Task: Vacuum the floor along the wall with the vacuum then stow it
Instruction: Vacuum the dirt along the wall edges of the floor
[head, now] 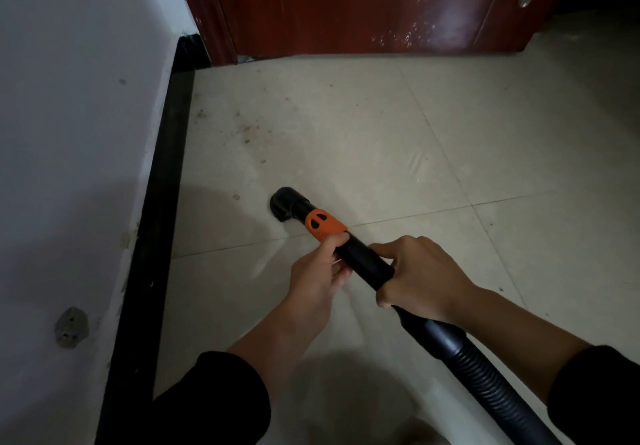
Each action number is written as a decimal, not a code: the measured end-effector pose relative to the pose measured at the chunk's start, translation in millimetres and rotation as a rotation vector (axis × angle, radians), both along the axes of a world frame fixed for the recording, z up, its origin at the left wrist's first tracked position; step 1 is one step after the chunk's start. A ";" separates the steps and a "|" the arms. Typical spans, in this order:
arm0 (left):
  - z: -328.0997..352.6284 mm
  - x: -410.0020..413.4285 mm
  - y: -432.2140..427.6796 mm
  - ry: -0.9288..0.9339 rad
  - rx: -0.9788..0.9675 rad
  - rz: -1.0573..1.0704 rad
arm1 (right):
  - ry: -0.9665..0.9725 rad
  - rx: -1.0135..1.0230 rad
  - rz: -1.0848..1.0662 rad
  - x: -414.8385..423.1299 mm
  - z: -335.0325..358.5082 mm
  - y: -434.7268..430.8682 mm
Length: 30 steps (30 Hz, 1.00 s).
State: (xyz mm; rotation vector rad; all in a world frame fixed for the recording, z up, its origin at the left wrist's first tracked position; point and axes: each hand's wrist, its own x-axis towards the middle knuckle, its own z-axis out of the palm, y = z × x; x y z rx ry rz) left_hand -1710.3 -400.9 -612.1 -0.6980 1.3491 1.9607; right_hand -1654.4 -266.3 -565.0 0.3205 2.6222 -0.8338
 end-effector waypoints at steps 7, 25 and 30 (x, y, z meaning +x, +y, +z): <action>-4.3 -14.7 10.9 0.034 0.003 -0.043 | 0.023 -0.016 -0.040 -9.8 -7.8 8.7; -2.3 -90.9 45.7 0.018 -0.062 0.058 | 0.067 -0.041 -0.009 -91.6 -23.0 31.3; 3.8 -113.4 54.8 0.018 -0.129 0.059 | 0.053 -0.126 -0.027 -116.7 -27.1 39.3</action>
